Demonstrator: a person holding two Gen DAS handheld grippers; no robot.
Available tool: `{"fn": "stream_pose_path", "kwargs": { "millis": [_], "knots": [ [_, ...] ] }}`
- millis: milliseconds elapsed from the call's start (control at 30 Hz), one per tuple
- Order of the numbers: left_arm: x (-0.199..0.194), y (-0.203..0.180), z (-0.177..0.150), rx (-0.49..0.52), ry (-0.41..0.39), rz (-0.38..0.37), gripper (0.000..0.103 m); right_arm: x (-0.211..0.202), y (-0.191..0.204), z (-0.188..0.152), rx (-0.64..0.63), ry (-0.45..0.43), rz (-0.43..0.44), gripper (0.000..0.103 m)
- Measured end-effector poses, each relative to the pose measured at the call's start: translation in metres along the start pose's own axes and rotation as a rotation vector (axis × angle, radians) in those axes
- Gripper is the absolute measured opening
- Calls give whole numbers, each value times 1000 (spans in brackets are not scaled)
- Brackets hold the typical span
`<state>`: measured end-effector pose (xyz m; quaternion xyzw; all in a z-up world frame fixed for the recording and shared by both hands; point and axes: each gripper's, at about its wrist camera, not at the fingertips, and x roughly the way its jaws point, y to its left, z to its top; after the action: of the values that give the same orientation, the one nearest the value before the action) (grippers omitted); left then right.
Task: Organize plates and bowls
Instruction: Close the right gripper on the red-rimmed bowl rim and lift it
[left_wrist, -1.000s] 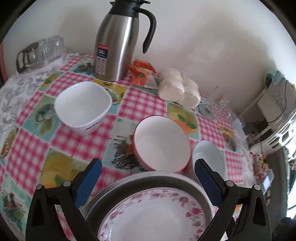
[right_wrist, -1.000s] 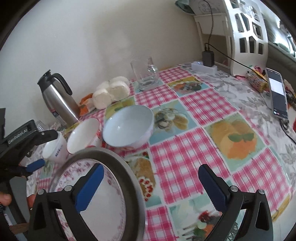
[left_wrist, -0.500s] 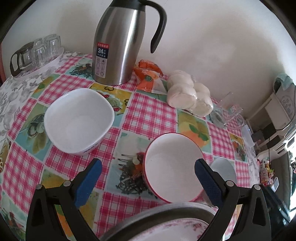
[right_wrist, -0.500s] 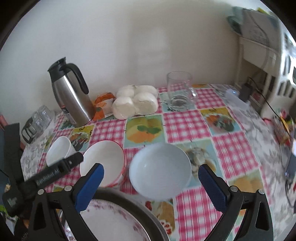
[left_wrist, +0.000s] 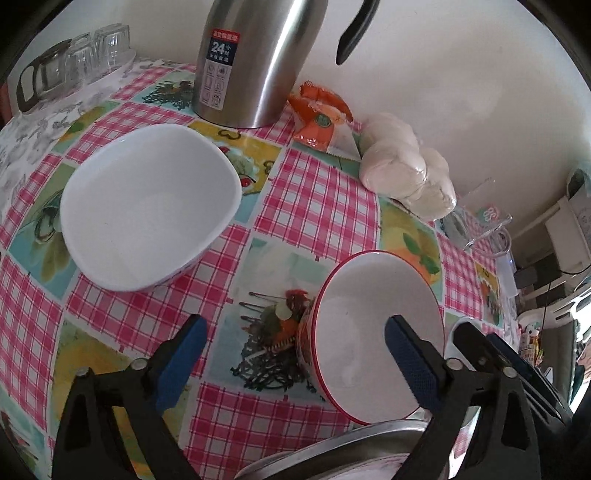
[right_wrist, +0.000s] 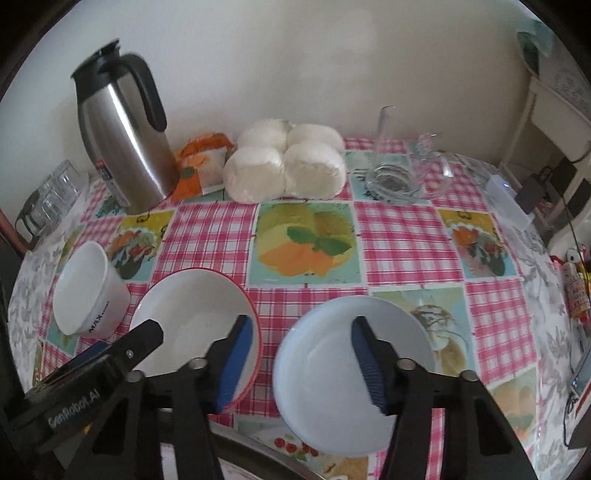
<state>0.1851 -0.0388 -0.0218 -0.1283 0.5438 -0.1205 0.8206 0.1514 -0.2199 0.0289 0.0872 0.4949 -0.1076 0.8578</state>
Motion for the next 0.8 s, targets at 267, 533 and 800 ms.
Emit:
{"fn": "stream_pose_path", "kwargs": {
  "millis": [267, 533, 800],
  "knots": [
    [14, 0, -2, -4, 47, -3, 62, 24, 17, 1, -51, 29, -1, 36],
    [30, 0, -7, -19, 100, -37, 27, 26, 30, 4, -116, 6, -26, 27],
    [30, 5, -6, -59, 101, -61, 24, 22, 36, 6, -157, -18, -28, 20]
  ]
}}
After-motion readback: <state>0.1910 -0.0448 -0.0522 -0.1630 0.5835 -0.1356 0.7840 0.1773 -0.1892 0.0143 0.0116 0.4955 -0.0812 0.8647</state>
